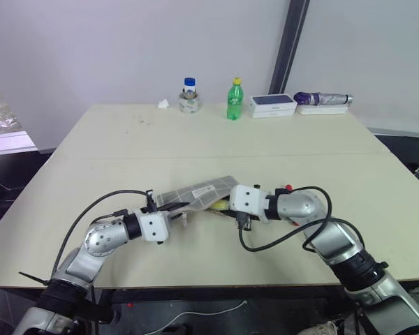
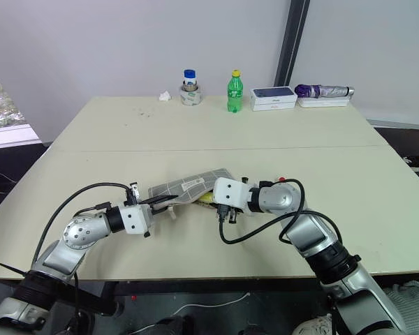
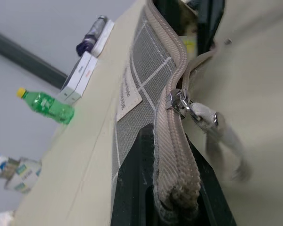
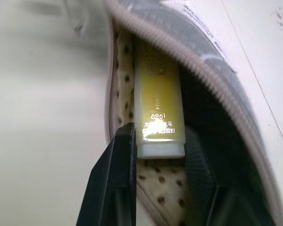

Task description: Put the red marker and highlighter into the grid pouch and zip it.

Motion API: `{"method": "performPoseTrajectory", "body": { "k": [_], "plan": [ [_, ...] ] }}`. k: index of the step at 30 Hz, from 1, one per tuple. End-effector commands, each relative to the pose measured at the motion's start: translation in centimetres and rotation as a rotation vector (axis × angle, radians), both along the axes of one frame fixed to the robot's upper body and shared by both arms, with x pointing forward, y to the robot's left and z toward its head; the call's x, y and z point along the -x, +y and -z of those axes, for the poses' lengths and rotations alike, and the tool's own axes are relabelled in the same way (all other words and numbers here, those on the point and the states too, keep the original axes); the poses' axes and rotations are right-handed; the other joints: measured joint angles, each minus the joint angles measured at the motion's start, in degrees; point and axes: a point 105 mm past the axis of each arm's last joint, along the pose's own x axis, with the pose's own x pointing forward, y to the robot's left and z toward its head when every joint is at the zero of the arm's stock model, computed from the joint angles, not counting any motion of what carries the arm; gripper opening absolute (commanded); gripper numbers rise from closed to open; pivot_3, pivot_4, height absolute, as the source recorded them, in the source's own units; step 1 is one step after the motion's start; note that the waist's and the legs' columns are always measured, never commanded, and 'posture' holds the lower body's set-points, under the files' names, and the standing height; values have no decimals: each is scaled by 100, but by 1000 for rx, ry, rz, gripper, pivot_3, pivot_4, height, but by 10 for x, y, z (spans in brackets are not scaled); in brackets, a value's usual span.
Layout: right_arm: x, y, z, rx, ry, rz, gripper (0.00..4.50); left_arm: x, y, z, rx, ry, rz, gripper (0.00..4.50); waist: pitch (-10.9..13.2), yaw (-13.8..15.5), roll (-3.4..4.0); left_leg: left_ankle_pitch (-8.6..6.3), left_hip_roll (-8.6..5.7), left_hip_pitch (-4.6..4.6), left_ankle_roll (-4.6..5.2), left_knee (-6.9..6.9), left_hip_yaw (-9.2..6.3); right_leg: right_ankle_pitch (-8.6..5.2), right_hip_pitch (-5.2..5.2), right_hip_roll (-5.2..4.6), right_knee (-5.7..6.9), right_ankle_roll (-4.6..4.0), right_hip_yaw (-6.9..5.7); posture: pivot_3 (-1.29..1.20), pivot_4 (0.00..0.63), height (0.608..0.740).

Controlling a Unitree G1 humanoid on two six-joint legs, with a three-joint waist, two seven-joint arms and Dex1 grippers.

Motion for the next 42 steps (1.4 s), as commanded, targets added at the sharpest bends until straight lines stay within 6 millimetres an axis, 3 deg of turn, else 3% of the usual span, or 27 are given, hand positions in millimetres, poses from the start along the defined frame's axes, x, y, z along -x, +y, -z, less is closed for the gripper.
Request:
{"method": "performPoseTrajectory", "body": {
  "k": [1,8,15,19,22,25,27,30,33,36,42],
  "plan": [
    [4,10,-12,-23,-19,-39,844,0,4,-11,75,-1,-3,0,0,-4,0,0,0,0,0,0,0,0,0,0,0,0,0,0,150,740],
    [8,18,-16,-45,13,-86,844,1,3,-13,130,49,25,0,0,1,0,0,0,0,0,0,-1,0,0,0,0,0,0,0,150,740],
    [5,-9,-27,-97,-23,-10,4383,-2,11,-10,135,67,-9,0,0,20,0,0,0,0,0,1,-1,0,2,0,0,0,0,0,150,740],
    [11,-30,-36,-209,-34,46,4453,-1,15,-6,133,77,-27,0,0,13,0,0,2,0,0,1,-2,0,5,-2,-2,0,-2,0,150,740],
    [28,-53,-44,-446,73,92,4453,-2,20,-4,135,73,-59,0,0,11,0,0,6,0,0,-1,-2,0,4,-1,-1,0,-2,0,150,740],
    [44,-90,-17,-465,160,249,4453,-3,21,-1,146,81,-70,0,-2,61,-3,-1,7,2,1,2,-3,0,16,-3,-9,0,-6,0,150,740],
    [42,-113,0,-441,157,433,4453,-2,20,-1,144,77,-68,0,-1,104,-2,-2,6,3,3,2,-2,0,19,-5,-10,0,-6,0,150,740],
    [33,-144,5,-513,47,744,4453,-3,17,1,146,80,-61,0,-3,89,1,1,6,9,-2,3,-1,1,12,-3,4,-1,-1,0,150,740],
    [29,-151,7,-575,-7,920,4453,-4,14,3,146,84,-52,0,-4,96,3,3,9,9,-6,0,-4,1,8,1,7,-3,0,0,150,740],
    [23,-144,10,-613,-15,997,4453,-5,9,4,134,80,-37,0,-4,103,3,3,6,6,-6,-2,-2,1,6,0,4,-2,1,0,150,740],
    [19,-147,41,-695,200,1191,4453,-7,9,1,129,65,-33,0,-4,126,2,3,4,6,-4,-1,-4,1,8,0,4,-2,0,0,150,740]
  ]
}}
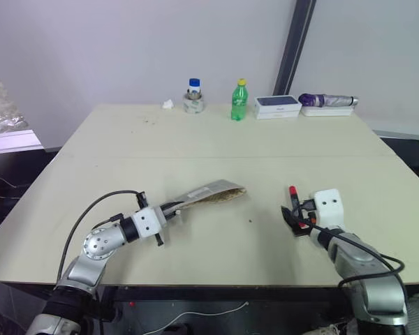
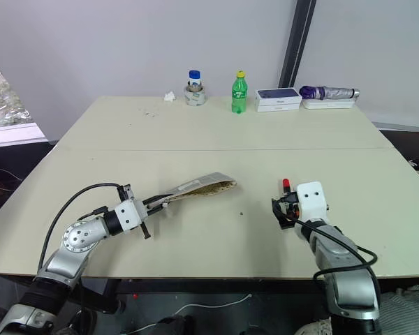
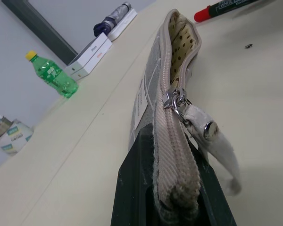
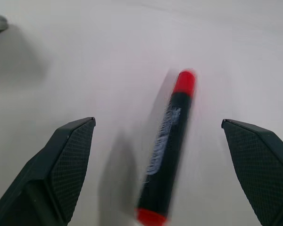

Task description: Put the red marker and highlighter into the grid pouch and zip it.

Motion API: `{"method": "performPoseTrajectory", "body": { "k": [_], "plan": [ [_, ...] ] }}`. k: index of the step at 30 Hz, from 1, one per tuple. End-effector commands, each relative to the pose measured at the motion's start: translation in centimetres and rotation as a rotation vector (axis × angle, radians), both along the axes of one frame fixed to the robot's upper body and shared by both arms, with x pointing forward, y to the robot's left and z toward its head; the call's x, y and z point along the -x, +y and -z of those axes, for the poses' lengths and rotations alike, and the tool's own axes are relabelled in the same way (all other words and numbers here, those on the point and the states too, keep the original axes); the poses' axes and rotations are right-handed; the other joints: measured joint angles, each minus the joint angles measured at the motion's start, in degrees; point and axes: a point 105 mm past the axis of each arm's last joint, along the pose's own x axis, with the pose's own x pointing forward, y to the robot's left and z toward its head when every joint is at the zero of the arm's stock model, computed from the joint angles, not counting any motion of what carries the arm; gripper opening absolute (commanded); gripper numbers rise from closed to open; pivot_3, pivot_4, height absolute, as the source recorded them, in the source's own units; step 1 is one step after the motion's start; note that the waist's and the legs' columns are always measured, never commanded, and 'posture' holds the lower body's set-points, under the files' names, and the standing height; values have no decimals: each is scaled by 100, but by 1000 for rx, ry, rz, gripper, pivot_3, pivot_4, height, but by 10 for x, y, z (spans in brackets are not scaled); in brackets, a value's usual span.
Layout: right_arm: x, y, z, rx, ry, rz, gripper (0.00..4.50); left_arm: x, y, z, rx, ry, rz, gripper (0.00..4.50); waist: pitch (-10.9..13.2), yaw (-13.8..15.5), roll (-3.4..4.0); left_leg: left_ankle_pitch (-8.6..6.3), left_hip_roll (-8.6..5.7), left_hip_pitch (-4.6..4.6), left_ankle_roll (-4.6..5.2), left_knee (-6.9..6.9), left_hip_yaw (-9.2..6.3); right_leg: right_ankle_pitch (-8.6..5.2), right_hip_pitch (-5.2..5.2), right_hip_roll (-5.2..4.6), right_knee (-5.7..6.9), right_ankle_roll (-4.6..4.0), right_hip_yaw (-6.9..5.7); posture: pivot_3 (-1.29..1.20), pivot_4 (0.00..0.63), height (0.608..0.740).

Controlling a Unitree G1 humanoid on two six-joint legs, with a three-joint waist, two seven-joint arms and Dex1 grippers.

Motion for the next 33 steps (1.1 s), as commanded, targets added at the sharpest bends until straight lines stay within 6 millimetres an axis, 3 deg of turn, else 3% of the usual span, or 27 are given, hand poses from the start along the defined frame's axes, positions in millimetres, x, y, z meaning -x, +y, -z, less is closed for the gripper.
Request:
{"method": "performPoseTrajectory", "body": {
  "k": [1,3,5,8,9,10,13,15,17,21,26,33],
  "plan": [
    [2,-6,8,-77,73,61,4221,-1,-1,-11,5,-46,8,0,0,6,0,0,0,0,0,0,0,0,0,0,0,0,0,0,150,740],
    [5,-5,19,-97,138,63,3625,-1,0,-11,2,-47,4,0,0,1,0,0,0,0,0,0,0,0,0,0,0,0,0,0,150,740],
    [5,-7,18,-77,140,59,2597,-1,1,-11,2,-46,1,0,-1,-1,-2,-1,0,1,1,0,0,0,1,0,0,0,0,0,150,740],
    [-1,-6,3,-93,95,36,868,0,3,-10,-3,-44,-3,0,-1,-19,-2,-1,0,1,1,-1,0,0,-1,2,0,0,0,0,150,740],
    [-4,0,-11,-92,24,-14,481,0,3,-9,-5,-45,-4,0,-1,-29,-1,-1,0,1,1,-2,0,0,-1,2,0,0,0,0,150,740],
    [-6,4,-21,-89,-27,-50,416,0,3,-9,-7,-46,-4,0,0,-32,1,-1,0,0,2,-2,0,0,-2,2,0,0,0,0,150,740],
    [0,40,-61,-119,-228,-322,418,-1,1,-9,-1,-45,-4,0,1,-39,3,-1,-2,-1,2,-3,2,0,-5,2,0,0,1,0,150,740],
    [13,56,-71,-104,-286,-479,418,-1,0,-9,-2,-46,-2,0,1,-42,3,-1,0,0,3,-4,1,0,-4,3,0,0,0,0,150,740],
    [30,71,-61,0,-261,-657,418,-1,-1,-10,0,-46,2,0,1,-23,1,-2,1,-1,3,-3,1,-1,-3,2,-1,1,0,0,150,740],
    [44,70,-39,119,-195,-767,418,-1,-3,-9,0,-51,6,0,0,1,-5,-5,0,-1,10,3,0,-1,6,1,-9,2,-3,0,150,740],
    [37,60,-27,233,-163,-772,418,0,-5,-10,0,-56,11,0,0,-5,-5,-5,1,1,8,6,0,-1,5,3,-5,2,-2,0,150,740],
    [26,73,-25,277,-175,-810,418,0,-4,-13,-33,-79,19,0,0,-3,-5,-4,1,1,8,6,0,-1,5,2,-5,2,-2,0,150,740]
  ]
}}
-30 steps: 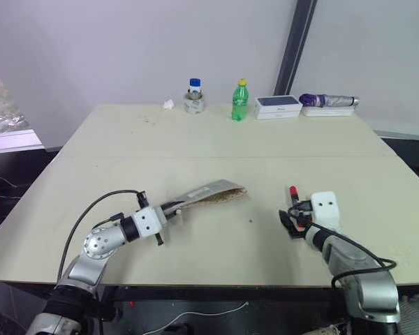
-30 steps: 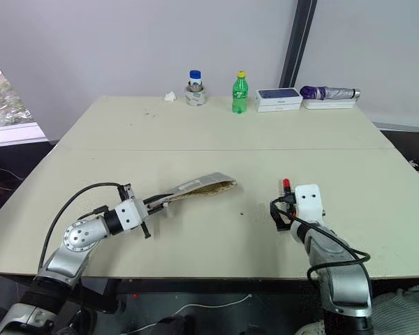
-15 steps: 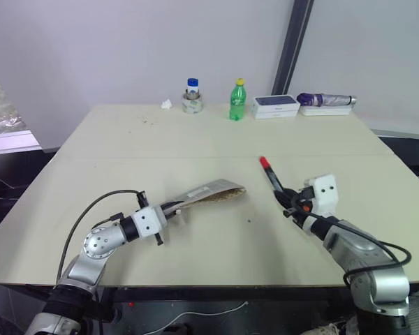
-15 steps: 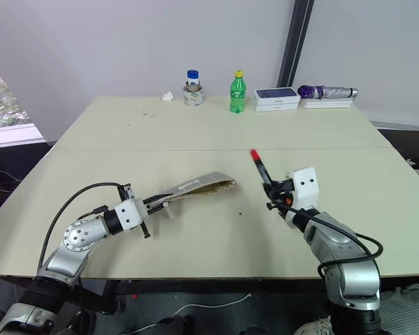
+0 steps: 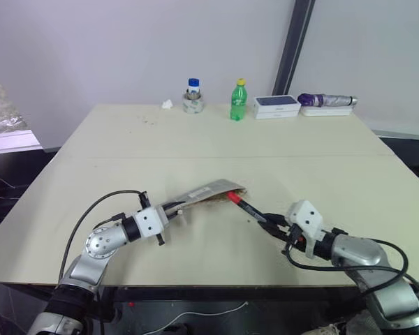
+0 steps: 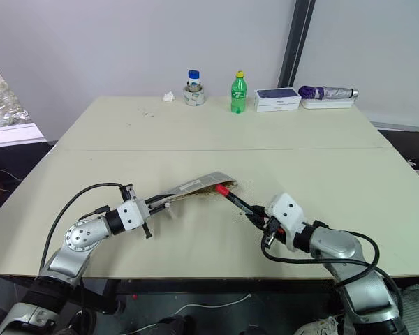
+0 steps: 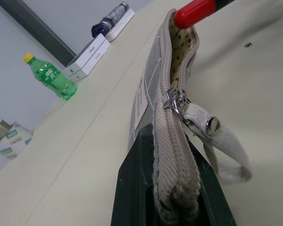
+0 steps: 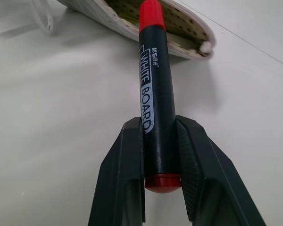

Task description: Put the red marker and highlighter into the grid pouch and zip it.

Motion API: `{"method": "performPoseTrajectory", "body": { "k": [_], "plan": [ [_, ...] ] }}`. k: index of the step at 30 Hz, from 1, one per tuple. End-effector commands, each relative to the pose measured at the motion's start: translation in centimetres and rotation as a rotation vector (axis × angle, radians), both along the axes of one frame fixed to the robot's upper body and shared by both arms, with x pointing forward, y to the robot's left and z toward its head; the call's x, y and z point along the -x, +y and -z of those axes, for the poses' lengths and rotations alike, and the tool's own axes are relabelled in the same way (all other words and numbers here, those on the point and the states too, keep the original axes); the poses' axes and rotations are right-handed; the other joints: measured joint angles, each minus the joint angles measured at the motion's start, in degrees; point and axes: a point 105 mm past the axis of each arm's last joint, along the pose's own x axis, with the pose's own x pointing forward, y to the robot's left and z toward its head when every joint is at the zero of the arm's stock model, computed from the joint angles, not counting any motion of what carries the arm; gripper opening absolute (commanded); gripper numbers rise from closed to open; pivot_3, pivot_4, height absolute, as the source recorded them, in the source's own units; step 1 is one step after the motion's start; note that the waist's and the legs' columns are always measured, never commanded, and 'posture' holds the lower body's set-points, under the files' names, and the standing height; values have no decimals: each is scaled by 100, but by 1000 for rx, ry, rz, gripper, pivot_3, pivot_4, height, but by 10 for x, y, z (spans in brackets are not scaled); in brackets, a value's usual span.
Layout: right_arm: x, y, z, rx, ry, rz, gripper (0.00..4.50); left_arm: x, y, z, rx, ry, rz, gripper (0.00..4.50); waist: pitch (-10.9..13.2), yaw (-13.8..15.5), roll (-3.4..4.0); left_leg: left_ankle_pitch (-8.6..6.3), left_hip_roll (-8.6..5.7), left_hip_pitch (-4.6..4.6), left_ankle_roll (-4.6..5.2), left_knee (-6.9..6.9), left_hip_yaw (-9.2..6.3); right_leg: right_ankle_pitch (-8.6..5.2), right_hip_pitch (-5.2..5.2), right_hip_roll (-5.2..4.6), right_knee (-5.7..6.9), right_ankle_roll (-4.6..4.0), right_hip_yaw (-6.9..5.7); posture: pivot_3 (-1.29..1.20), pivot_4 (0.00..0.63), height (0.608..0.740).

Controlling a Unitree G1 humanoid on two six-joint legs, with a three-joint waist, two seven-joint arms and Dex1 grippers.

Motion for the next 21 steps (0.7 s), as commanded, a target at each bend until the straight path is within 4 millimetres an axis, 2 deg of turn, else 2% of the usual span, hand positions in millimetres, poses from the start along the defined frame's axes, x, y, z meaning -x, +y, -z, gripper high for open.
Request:
{"method": "performPoseTrajectory", "body": {
  "k": [1,4,7,11,14,17,21],
  "plan": [
    [-4,9,-7,47,-67,-38,418,2,-2,-14,-25,-75,24,0,0,0,0,0,0,0,0,0,0,0,0,0,0,0,0,0,150,740],
    [-14,13,-11,70,-72,-26,417,5,-4,-14,-138,-131,66,0,0,5,0,0,-2,0,0,0,0,0,0,0,0,0,0,0,150,740],
    [-20,16,-5,202,-101,-58,417,8,-6,-10,-246,-175,110,0,0,16,0,0,-5,-1,0,0,0,0,-1,0,0,0,-1,0,150,740],
    [-24,24,-5,291,-132,-106,417,7,-7,-9,-286,-198,124,0,0,6,0,0,-6,-1,-1,-2,1,0,-3,-1,-2,0,0,0,150,740],
    [-27,40,-10,454,-236,-221,417,8,-13,-8,-288,-205,147,0,1,-8,1,0,-10,-2,0,-1,3,0,-7,-1,-1,0,1,0,150,740],
    [-30,58,-20,512,-349,-301,417,11,-21,-8,-268,-207,173,0,1,-29,0,0,-9,-2,-1,-4,2,0,-9,1,0,0,0,0,150,740],
    [-21,73,-9,556,-399,-417,417,14,-26,-12,-246,-219,197,0,1,-3,-1,0,-9,-5,-1,-2,3,0,-8,0,-2,1,0,0,150,740]
  ]
}}
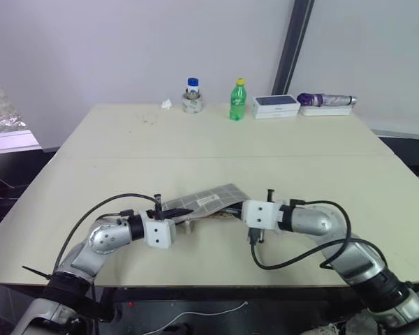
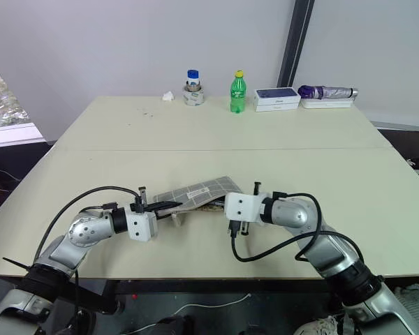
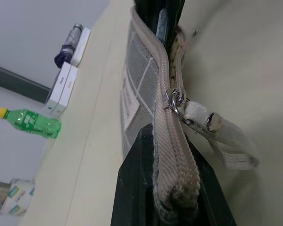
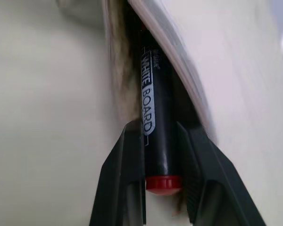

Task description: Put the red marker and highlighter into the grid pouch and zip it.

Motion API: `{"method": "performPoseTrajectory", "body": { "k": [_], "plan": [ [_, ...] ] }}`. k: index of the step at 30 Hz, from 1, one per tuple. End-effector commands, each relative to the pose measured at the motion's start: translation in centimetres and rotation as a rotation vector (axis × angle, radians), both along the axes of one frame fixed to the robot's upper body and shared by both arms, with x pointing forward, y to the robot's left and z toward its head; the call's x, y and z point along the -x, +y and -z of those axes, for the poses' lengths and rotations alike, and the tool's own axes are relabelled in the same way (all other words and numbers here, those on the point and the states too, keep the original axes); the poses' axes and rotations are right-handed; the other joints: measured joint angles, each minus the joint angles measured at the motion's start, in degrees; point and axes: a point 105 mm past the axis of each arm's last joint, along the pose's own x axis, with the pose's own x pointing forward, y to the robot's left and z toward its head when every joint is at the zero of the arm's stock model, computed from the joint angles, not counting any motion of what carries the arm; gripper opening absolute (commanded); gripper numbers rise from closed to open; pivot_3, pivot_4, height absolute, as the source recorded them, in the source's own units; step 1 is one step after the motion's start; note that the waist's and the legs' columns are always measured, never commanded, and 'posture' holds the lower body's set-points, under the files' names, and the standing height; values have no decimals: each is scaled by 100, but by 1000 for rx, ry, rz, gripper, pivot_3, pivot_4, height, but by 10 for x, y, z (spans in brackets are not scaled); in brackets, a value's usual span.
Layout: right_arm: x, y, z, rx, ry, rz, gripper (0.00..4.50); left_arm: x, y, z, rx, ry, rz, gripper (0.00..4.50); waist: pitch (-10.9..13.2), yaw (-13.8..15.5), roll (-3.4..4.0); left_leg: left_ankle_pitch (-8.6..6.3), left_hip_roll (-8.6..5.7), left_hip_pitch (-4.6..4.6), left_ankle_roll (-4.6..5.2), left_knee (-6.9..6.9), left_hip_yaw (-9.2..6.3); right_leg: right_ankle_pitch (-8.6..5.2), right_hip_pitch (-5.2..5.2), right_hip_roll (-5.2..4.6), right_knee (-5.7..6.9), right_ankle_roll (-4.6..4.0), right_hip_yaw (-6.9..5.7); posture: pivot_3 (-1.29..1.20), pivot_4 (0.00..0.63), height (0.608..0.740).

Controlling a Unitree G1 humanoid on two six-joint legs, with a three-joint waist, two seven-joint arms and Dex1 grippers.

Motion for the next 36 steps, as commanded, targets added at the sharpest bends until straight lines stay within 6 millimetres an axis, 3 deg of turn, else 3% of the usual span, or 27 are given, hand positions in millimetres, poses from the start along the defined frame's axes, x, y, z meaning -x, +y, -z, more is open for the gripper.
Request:
{"method": "performPoseTrajectory", "body": {
  "k": [1,6,14,21,27,31,33,36],
  "plan": [
    [11,16,3,37,-46,-119,417,5,-8,-14,22,-56,46,0,0,9,0,0,-1,0,0,2,1,0,0,0,0,0,0,0,150,740],
    [13,21,9,22,-31,-151,417,2,-2,-21,53,-56,25,0,0,1,0,0,0,2,-1,2,1,0,1,1,2,0,0,0,150,740],
    [6,8,-1,-29,-51,-92,4436,1,2,-25,113,-20,-16,0,0,16,0,0,0,1,0,3,-1,0,2,0,2,0,0,0,150,740],
    [36,-31,-16,-242,222,52,4436,-2,12,-23,151,20,-78,0,1,23,0,0,8,1,0,3,-2,0,8,-3,-1,0,-2,0,150,740],
    [57,-26,-47,-629,528,37,4436,-10,7,-15,141,42,-104,0,0,13,-1,0,15,5,-1,3,-5,1,11,2,3,-1,-2,0,150,740],
    [72,-22,-15,-656,766,95,4436,-13,-2,-16,141,38,-94,0,0,47,-2,0,12,4,1,4,-6,1,16,-5,-1,-1,-7,0,150,740],
    [66,-24,10,-620,784,185,4436,-14,-6,-18,142,31,-89,0,0,31,-3,-1,8,3,2,7,-7,1,17,-6,-2,-1,-8,0,150,740],
    [56,-8,28,-692,811,218,4436,-15,-14,-22,143,34,-71,0,0,4,-2,-1,3,4,2,6,-6,1,11,-4,1,-1,-6,0,150,740]
  ]
}}
